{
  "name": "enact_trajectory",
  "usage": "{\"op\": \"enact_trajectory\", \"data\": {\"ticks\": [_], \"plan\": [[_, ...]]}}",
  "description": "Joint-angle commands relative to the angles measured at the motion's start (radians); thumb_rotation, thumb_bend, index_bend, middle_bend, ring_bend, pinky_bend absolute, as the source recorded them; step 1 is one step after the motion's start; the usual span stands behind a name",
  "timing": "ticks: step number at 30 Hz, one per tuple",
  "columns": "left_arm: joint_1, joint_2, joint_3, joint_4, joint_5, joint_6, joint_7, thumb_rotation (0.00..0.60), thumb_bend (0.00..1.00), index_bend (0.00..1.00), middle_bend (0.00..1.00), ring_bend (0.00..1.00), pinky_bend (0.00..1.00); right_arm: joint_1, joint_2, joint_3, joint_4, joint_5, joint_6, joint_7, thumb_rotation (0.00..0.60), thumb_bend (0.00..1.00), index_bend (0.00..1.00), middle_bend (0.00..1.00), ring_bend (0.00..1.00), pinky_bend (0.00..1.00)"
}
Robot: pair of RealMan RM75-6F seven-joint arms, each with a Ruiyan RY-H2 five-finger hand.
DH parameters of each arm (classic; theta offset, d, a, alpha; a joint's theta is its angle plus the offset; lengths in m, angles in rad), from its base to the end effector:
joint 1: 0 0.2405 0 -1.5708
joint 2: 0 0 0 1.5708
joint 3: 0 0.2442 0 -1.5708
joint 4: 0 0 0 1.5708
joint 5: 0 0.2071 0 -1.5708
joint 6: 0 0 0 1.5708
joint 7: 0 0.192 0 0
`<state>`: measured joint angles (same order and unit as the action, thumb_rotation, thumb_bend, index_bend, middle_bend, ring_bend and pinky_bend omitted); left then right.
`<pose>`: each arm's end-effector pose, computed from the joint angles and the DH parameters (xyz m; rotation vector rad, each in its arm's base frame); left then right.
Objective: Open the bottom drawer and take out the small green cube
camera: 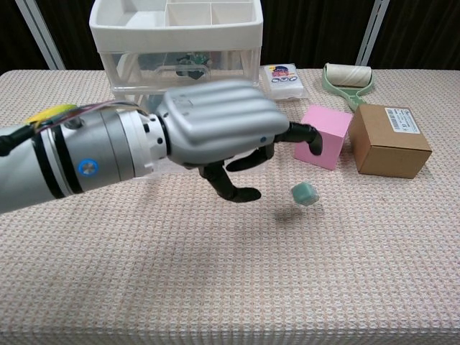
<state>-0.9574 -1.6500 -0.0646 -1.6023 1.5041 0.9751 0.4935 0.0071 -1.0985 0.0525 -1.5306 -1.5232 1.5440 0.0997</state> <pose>0.0194 0.2827 -0.0820 -2.3703 -0.2978 -1.2048 -0.3233 -0.2049 0.1803 1.3228 -0.8898 0.8993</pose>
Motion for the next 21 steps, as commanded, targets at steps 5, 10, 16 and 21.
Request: {"op": "enact_trajectory", "data": {"ticks": [5,10,16,21], "plan": [[0.169,0.114,-0.058,-0.107,0.053,0.326,-0.134,0.600,0.21,0.19,0.77,0.92,1.00,-0.002,0.004,0.000,0.007,-0.006,0.007,0.014,0.600,0.13,0.00,0.00,0.00,0.00],[0.327,0.229,-0.077,-0.133,0.055,0.561,-0.233,0.600,0.20,0.22,0.72,0.85,1.00,-0.002,0.003,0.000,0.012,-0.015,0.014,0.020,0.600,0.13,0.00,0.00,0.00,0.00],[0.500,0.347,-0.042,-0.122,-0.041,0.671,-0.286,0.600,0.19,0.27,0.64,0.73,0.92,0.005,0.000,-0.003,0.016,-0.022,0.004,0.020,0.600,0.13,0.00,0.00,0.00,0.00],[0.596,0.482,0.041,-0.139,-0.189,0.558,-0.320,0.600,0.19,0.26,0.42,0.42,0.44,0.020,0.005,-0.009,0.016,-0.046,-0.008,0.020,0.600,0.14,0.00,0.00,0.00,0.00]]}}
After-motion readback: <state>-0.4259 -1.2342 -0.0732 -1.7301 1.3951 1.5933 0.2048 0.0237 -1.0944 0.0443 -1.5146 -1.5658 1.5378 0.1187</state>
